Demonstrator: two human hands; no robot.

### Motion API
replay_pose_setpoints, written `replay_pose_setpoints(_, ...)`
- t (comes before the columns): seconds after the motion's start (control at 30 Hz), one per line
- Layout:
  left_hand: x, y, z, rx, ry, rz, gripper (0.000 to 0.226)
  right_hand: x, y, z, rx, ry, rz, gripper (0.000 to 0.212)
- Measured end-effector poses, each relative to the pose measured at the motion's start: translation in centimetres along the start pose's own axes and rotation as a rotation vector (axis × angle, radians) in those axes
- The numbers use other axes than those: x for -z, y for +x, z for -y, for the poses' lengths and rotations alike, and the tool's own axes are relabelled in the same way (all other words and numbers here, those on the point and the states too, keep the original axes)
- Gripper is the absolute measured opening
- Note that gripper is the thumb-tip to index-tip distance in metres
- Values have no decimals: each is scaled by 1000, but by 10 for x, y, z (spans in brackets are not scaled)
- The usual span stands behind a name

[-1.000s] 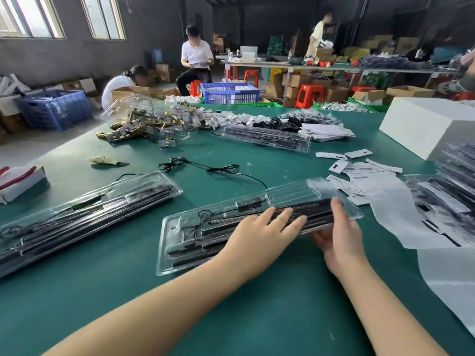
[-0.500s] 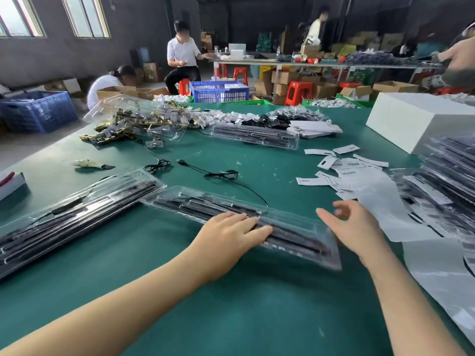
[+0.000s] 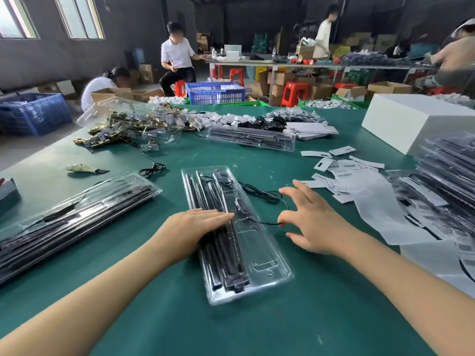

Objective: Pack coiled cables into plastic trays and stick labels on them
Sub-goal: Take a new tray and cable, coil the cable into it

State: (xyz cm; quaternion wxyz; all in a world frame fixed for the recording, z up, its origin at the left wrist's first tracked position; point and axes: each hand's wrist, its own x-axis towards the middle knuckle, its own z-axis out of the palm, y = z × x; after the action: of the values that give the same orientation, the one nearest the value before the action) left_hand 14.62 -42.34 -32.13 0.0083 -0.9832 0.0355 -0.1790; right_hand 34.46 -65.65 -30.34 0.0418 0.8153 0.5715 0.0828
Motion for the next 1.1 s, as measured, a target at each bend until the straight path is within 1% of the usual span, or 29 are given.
replay_pose_setpoints(0.1, -8, 5, 12, 62, -37, 64, 82, 3, -10, 17, -26, 125, 23, 30)
replay_pose_setpoints(0.17, -9, 5, 18, 111, -88, 80, 87, 7, -16, 22, -72, 295, 1, 35)
replay_pose_setpoints(0.2, -10, 7, 20, 118, -109, 89, 89, 7, -21, 23, -91, 332, -16, 35)
replay_pose_setpoints(0.3, -9, 2, 22, 99, -159, 125, 89, 4, -25, 26, 14, 180, -92, 30)
replay_pose_setpoints(0.37, -8, -2, 23, 89, -189, 98, 86, 8, -26, 31, 35, 264, -70, 29)
replay_pose_setpoints(0.47, -7, -6, 27, 135, -198, 51, 85, 8, -27, 36, -41, 347, -134, 33)
replay_pose_setpoints(0.5, -7, -7, 29, 149, -189, 69, 85, 6, -27, 39, -64, 440, -122, 35)
replay_pose_setpoints(0.57, -5, -4, 35, 164, -163, 132, 87, 5, -26, 43, -77, 761, -97, 39)
replay_pose_setpoints(0.6, -3, -1, 39, 160, -138, 182, 89, 5, -25, 37, -97, 838, -113, 44)
replay_pose_setpoints(0.63, 0, 3, 43, 145, -94, 246, 92, 4, -25, 27, -129, 807, -124, 56)
replay_pose_setpoints(0.67, 4, 8, 46, 127, -32, 323, 96, 4, -24, 13, -155, 685, -106, 71)
replay_pose_setpoints(0.7, 9, 13, 47, 112, 36, 405, 100, 4, -24, 0, -163, 481, -46, 83)
replay_pose_setpoints(0.73, 15, 18, 46, 99, 101, 469, 101, 2, -22, -11, -160, 279, 46, 89)
replay_pose_setpoints(0.77, 21, 24, 43, 89, 167, 500, 99, 0, -21, -19, -130, 148, 117, 89)
replay_pose_setpoints(0.8, 28, 32, 36, 76, 224, 483, 94, -3, -21, -25, -94, 93, 159, 83)
replay_pose_setpoints(0.83, 33, 40, 26, 75, 251, 435, 88, -5, -20, -30, -74, 88, 168, 72)
replay_pose_setpoints(0.87, 37, 48, 13, 94, 228, 371, 81, -4, -20, -33, -74, 106, 164, 61)
replay_pose_setpoints(0.9, 38, 54, -2, 133, 144, 316, 73, -2, -19, -34, -75, 112, 154, 50)
replay_pose_setpoints(0.97, 36, 61, -32, 216, -150, 244, 54, 4, -19, -35, -55, 60, 102, 31)
replay_pose_setpoints(1.0, 34, 64, -47, 248, -293, 216, 47, 8, -18, -36, -31, 32, 51, 23)
replay_pose_setpoints(1.03, 30, 68, -61, 260, -405, 179, 42, 12, -20, -37, -7, 20, -5, 17)
replay_pose_setpoints(1.1, 24, 78, -79, 296, -596, 118, 44, 22, -22, -37, 43, -22, -103, 12)
